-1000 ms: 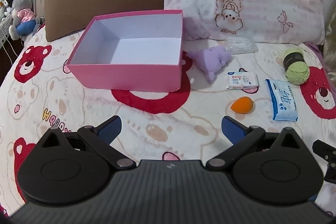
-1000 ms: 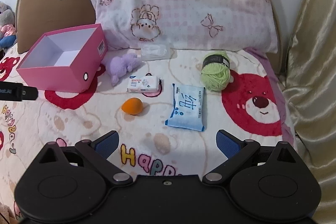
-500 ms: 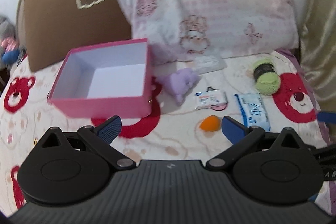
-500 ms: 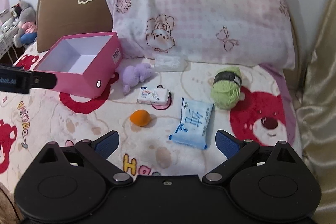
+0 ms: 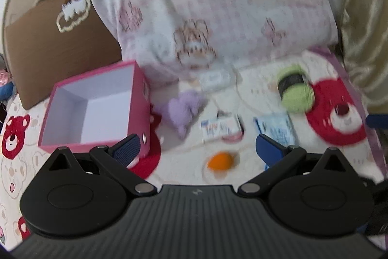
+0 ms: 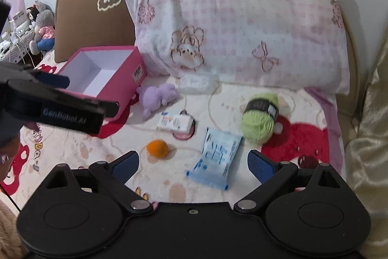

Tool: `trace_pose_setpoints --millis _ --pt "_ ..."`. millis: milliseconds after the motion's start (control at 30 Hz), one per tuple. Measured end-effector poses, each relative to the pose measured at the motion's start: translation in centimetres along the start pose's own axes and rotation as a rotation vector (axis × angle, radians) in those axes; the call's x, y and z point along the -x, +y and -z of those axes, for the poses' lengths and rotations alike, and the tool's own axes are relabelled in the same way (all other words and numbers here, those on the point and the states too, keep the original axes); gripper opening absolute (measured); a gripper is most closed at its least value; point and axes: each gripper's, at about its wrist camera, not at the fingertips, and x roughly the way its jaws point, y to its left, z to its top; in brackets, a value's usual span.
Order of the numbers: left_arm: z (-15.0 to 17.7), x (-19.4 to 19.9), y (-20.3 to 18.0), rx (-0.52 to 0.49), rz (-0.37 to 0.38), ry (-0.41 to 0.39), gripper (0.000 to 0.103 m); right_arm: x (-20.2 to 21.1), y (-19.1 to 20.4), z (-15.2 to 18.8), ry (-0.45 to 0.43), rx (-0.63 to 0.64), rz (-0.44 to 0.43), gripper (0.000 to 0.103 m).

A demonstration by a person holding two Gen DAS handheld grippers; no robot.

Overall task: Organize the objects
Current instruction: 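Move the right gripper toward the blue-and-white wet-wipe pack, then close the right gripper on the wet-wipe pack and lift it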

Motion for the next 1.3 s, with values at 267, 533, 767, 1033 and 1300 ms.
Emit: trace_pose_setpoints --millis 267,533,767,1033,1300 --pt "-1.1 -2.2 -1.6 0.037 0.012 -0.033 0.103 -3.2 -3.0 2.4 -0.107 -0.04 -0.066 0.098" --pt "0.7 -6.7 -4.6 0.029 0.143 0.001 0.102 -6.9 -2.6 5.5 -0.078 -0.043 -0.088 0.097" --pt "2.3 -11.2 -5.9 0.064 0.247 0.095 0.097 -9.8 -2.8 7.3 -0.108 -0.037 -0.064 0.097" --pt "4.2 -13.7 -6.8 0.014 0.297 0.062 0.07 -12.9 -2.0 6.6 -0.03 0.062 -0.019 0.096" --pt "5.6 -15.9 -6.3 0.057 0.384 0.071 0.067 -14.9 -4.0 7.4 -0.034 -0.034 -0.023 0.094"
